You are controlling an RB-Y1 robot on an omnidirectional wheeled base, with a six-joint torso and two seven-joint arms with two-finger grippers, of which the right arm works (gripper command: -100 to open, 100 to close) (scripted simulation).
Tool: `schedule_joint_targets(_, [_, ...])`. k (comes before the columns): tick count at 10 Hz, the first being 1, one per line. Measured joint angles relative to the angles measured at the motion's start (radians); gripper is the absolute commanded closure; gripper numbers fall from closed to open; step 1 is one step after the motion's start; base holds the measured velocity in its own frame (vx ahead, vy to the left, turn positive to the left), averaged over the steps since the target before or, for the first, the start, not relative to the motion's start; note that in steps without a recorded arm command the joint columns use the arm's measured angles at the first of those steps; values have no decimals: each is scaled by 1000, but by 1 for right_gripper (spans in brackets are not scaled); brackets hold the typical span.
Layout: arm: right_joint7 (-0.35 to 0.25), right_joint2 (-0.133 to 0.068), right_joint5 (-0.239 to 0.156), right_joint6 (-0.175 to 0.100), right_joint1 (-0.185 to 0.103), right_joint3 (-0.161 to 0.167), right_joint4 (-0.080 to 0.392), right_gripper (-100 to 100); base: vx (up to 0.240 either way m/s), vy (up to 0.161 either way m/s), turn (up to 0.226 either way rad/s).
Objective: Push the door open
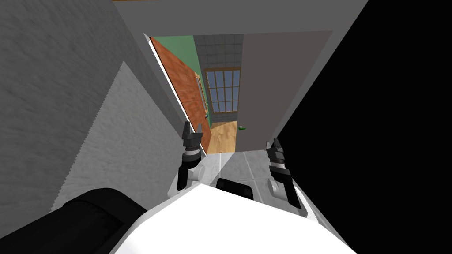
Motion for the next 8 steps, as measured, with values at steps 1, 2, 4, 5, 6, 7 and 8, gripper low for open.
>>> schedule_joint_targets(1, [2,-3,-1,-1,-14,0,28,-100,107,-14,55])
schedule_joint_targets(2, [4,-5,-3,-11,-21,1,60,-100,114,-15,42])
schedule_joint_targets(4, [9,-8,-5,-29,-35,5,118,-100,82,-13,41])
schedule_joint_targets(5, [12,-6,-4,-34,-42,7,140,-100,49,-20,42])
schedule_joint_targets(6, [14,-7,-5,-41,-48,7,166,-100,63,-26,65])
schedule_joint_targets(7, [17,-7,-5,-43,-59,9,193,-100,87,-23,54])
schedule_joint_targets(8, [19,-7,-6,-49,-69,10,222,-100,63,-13,12])
